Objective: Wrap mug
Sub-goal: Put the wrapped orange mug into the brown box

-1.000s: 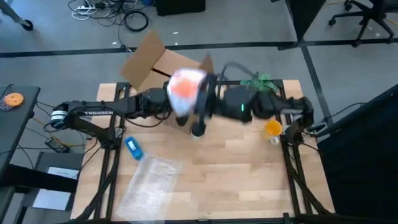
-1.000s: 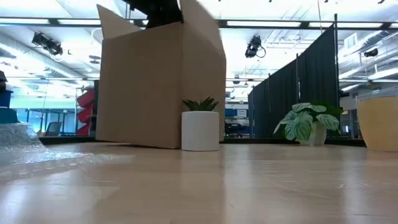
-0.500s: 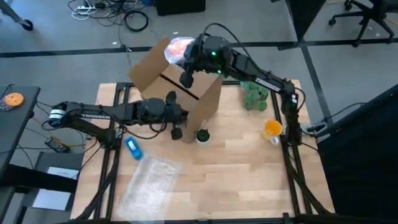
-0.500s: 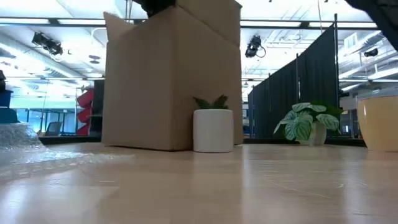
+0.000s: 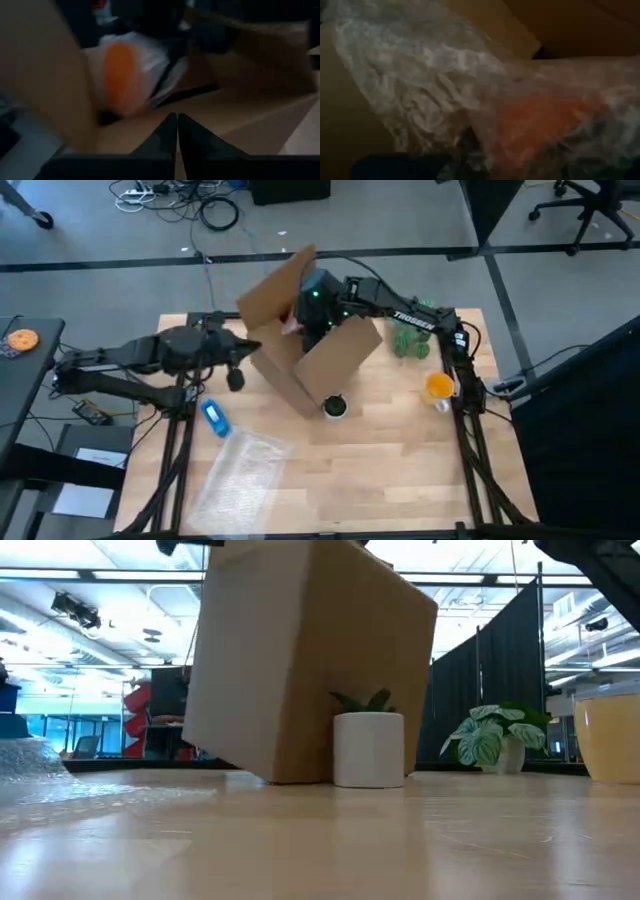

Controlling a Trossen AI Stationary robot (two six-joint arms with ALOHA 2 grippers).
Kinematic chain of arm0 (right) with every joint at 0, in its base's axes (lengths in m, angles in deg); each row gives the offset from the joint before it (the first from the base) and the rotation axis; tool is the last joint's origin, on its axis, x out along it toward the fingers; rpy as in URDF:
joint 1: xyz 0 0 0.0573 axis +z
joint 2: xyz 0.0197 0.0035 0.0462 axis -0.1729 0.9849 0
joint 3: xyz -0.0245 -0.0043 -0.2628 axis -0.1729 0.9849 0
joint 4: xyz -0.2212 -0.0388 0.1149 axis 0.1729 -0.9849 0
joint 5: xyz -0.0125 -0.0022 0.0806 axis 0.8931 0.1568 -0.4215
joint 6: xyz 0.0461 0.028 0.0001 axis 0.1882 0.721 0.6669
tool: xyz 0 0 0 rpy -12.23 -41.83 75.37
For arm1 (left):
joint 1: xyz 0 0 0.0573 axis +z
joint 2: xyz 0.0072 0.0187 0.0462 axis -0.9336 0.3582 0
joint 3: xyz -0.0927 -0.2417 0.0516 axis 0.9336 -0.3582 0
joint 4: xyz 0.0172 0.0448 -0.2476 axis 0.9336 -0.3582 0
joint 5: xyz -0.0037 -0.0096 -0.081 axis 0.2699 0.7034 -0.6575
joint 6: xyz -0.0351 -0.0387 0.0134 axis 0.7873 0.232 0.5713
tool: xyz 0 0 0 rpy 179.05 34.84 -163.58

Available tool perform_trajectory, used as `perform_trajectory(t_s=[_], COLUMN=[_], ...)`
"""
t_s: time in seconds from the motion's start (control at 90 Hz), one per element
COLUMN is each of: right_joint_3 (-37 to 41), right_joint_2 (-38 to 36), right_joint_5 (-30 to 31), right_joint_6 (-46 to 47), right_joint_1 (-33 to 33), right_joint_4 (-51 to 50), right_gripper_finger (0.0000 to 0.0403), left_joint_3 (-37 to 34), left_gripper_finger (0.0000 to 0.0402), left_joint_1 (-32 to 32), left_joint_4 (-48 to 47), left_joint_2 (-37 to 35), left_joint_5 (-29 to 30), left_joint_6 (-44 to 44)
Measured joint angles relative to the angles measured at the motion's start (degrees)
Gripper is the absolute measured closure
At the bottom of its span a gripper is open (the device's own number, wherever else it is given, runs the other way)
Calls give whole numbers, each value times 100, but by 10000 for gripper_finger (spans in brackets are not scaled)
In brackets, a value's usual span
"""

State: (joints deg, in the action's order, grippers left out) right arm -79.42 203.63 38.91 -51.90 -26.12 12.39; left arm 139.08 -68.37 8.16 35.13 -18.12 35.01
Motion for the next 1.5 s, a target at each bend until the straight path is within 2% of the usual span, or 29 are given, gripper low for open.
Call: perform_trajectory(t_s=[0.133,0.311,0.456,0.533,0.644,0.922,1.0,1.133,1.289,1.433,1.5], right_joint_3=[41,458,574,459,-99,-99,-106,-103,-103,163,292], right_joint_2=[-4,-13,-7,-43,-61,-919,-1174,-1410,-1547,-1501,-1442], right_joint_5=[-147,-267,-58,31,-20,-286,-601,-1559,-2080,-2183,-1912], right_joint_6=[-7,-226,-447,-461,-381,85,79,-74,-238,-535,-678], right_joint_1=[-3,-63,-20,47,166,371,410,595,959,1128,1130], right_joint_4=[-210,-462,-499,-573,-1000,-1092,-1267,-1904,-2762,-2774,-2775], right_gripper_finger=[392,392,392,392,392,391,391,391,391,391,391], left_joint_3=[-657,-1902,-2304,-2325,-2331,-2333,-2333,-2331,-2331,-2331,-2331], left_gripper_finger=[402,402,402,402,402,402,402,402,402,402,402], left_joint_1=[9,27,337,541,802,1097,1119,1130,1130,1128,1129], left_joint_4=[420,2428,3303,3357,3321,3347,3348,3336,3361,3369,3369], left_joint_2=[-84,368,896,1200,1524,1774,1774,1772,1772,1772,1771], left_joint_5=[129,220,242,273,271,227,227,227,225,225,225], left_joint_6=[317,443,499,560,560,552,551,532,410,414,420])
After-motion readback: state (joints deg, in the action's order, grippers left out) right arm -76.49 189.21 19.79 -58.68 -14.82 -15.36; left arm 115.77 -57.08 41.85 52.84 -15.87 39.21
